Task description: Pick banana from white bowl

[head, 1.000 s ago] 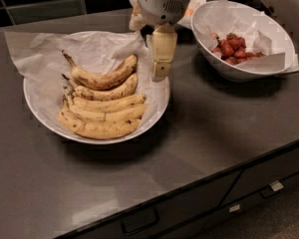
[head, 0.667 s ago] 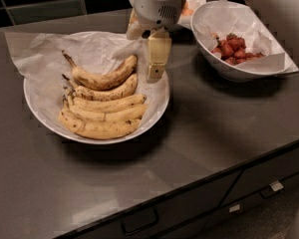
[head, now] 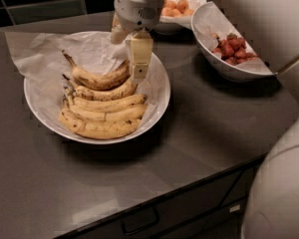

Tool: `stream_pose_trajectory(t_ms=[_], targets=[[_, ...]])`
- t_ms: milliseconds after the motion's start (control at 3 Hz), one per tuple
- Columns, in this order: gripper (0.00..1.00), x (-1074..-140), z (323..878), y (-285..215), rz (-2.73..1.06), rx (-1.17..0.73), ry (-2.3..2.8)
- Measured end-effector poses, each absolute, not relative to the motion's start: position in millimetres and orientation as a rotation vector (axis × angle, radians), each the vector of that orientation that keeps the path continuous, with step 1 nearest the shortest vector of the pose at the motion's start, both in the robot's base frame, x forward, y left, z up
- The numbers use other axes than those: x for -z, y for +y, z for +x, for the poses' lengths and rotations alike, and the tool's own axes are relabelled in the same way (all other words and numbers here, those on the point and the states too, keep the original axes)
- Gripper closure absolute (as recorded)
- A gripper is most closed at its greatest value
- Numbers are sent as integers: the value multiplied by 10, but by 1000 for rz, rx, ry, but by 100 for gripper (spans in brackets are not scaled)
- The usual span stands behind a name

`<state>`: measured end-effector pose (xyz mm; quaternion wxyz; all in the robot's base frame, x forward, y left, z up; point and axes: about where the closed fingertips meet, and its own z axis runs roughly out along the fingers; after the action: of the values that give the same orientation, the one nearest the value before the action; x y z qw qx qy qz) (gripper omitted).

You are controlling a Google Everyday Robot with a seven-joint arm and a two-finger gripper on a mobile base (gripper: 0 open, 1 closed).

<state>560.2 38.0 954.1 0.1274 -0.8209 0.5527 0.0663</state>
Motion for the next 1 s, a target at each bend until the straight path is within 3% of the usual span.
stream_pose_trajectory(t_ms=[1000], targets=[[35, -9433, 5807, 824, -2419, -267, 1563]])
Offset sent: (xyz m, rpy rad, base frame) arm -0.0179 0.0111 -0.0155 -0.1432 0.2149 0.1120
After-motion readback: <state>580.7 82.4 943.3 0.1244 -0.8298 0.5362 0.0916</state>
